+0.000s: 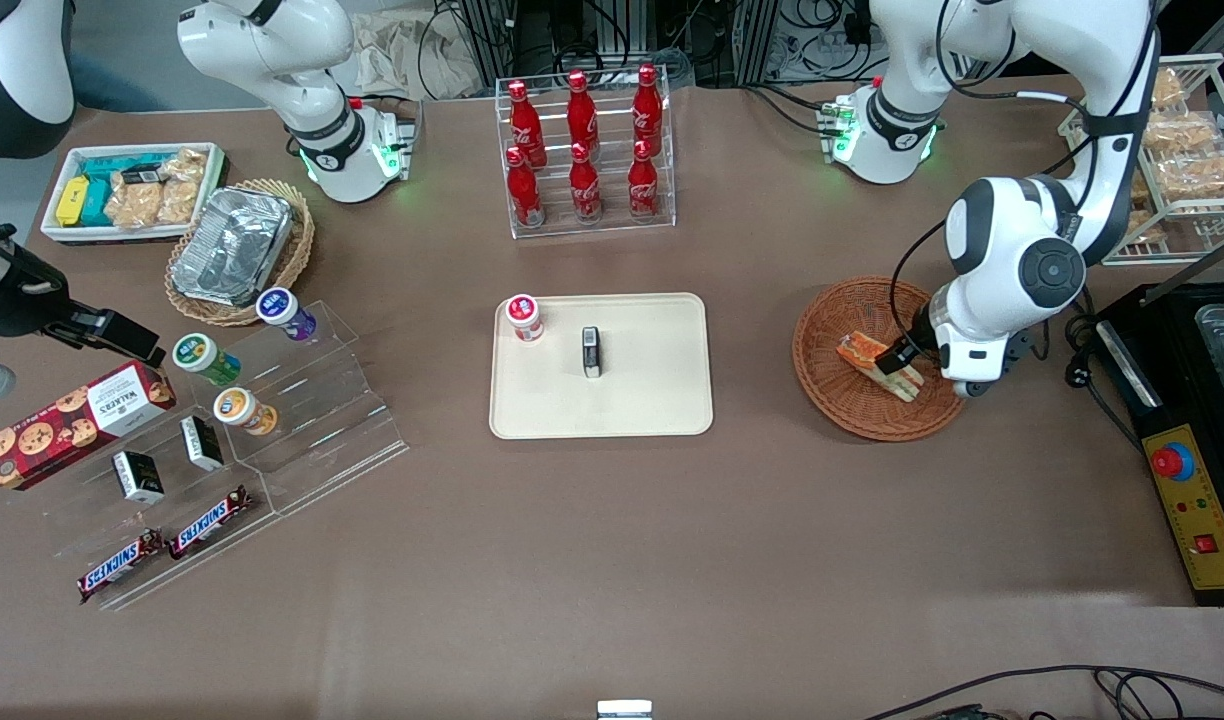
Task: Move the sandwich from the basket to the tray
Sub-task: 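Lower the open left gripper around the wrapped sandwich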
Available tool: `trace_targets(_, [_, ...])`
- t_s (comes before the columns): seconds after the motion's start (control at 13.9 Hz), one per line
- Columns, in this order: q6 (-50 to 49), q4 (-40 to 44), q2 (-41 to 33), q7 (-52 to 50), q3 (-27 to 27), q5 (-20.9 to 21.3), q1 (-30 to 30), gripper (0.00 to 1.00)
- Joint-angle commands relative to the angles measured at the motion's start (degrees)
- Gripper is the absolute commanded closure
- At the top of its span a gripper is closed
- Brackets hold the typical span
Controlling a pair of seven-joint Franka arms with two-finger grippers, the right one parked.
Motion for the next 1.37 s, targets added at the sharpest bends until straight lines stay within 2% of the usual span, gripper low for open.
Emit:
trace_targets(0.0, [-1.0, 1.7, -0.9, -1.2, 0.4, -0.5, -0.3, 0.02])
trace_targets(0.43, [-1.0, 2.7, 0.6, -5.0, 0.2, -0.7, -0.5, 0.02])
trace_targets(0.65, [1.7, 2.4, 2.9, -5.5, -0.2, -5.0, -1.3, 0.02])
trace_targets(0.94, [3.1, 2.1, 4.5, -7.9, -0.2, -4.9, -2.3, 0.02])
trace_targets(1.01, [3.2, 1.7, 4.8, -7.9, -0.2, -4.6, -2.3, 0.1])
trace_targets(1.08, [3.2, 1.7, 4.9, -7.9, -0.2, -4.5, -2.4, 0.22])
trace_targets(1.3, [2.8, 1.8, 4.2, -7.0, -0.1, -4.0, -2.3, 0.74])
